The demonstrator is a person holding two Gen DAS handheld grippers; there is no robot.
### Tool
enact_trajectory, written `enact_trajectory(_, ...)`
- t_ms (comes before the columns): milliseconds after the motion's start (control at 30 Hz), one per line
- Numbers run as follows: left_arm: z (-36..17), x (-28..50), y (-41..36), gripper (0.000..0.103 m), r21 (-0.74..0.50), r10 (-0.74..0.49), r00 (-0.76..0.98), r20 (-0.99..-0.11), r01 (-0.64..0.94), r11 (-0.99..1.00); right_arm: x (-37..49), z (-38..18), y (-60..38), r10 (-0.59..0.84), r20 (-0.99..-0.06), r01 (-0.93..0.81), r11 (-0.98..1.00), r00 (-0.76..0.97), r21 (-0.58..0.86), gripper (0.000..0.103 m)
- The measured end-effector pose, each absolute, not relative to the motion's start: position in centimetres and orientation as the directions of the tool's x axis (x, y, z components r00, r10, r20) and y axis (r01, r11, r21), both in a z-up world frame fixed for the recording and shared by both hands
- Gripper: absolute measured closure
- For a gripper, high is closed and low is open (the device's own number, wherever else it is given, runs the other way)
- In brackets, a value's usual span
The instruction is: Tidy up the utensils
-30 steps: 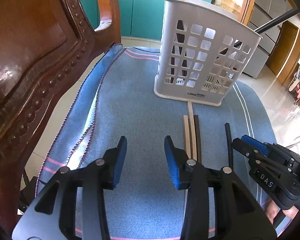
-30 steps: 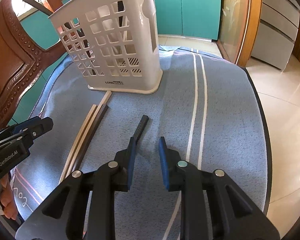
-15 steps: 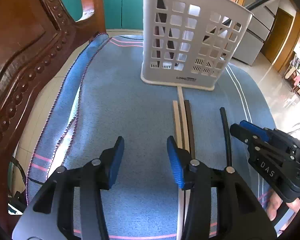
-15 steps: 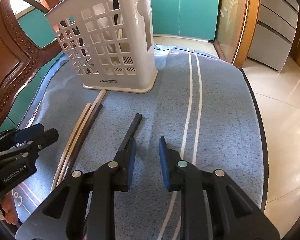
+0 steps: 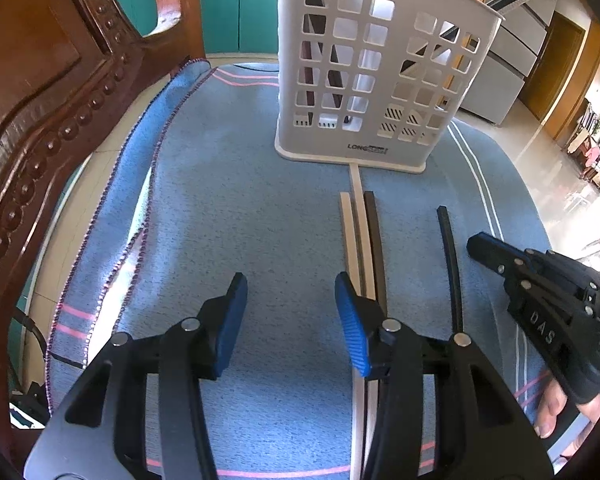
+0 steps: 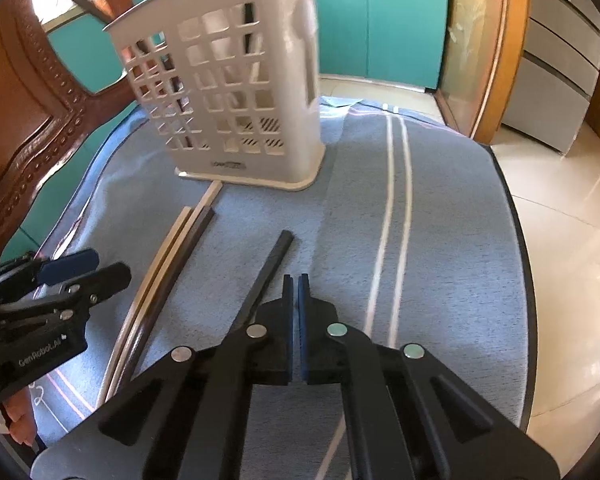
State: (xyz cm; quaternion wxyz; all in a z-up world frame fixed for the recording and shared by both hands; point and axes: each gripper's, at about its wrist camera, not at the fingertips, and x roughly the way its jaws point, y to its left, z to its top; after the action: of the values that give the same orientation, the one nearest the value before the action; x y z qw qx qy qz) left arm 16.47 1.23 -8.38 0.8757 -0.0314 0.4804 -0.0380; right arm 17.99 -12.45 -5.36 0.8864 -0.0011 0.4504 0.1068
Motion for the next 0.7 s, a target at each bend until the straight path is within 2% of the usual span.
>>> enact_trajectory(200, -8.6, 16.7, 1.7, 0.057, -0.178, -0.173, 0.518, -0.838, 0.041, 0.983, 18.5, -5.3, -13.9, 0.215, -0.804, -0.144, 0.976, 0.554, 0.162, 0.098)
enact_trajectory(300, -9.0, 16.5, 1.9, 0.057, -0.217, -0.211, 0.503, -0.838, 0.047, 0.975, 18.5, -4.9, -14.4, 0.223, -0.798, -0.134, 0.975, 0.560, 0.178, 0.091)
enact_trajectory(400, -9.1, 16.4, 1.1, 0.060, -0.214, -0.229, 0.501, -0.835, 0.088, 0.973, 18.5, -4.7, -14.8, 0.223, -0.795, -0.130, 0.975, 0.564, 0.180, 0.083)
enact_trajectory(533, -9.2, 16.7, -0.2, 0.062, -0.159, -0.194, 0.518, -0.833, 0.112, 0.981, 18.5, -4.6, -15.0, 0.225, -0.794, -0.129, 0.974, 0.564, 0.184, 0.079)
enact_trajectory(700, -9.1, 17.2, -0.4, 0.070, -0.170, -0.202, 0.518, -0.831, 0.108, 0.979, 18.4, -4.5, -15.1, 0.227, -0.794, -0.132, 0.974, 0.565, 0.184, 0.077)
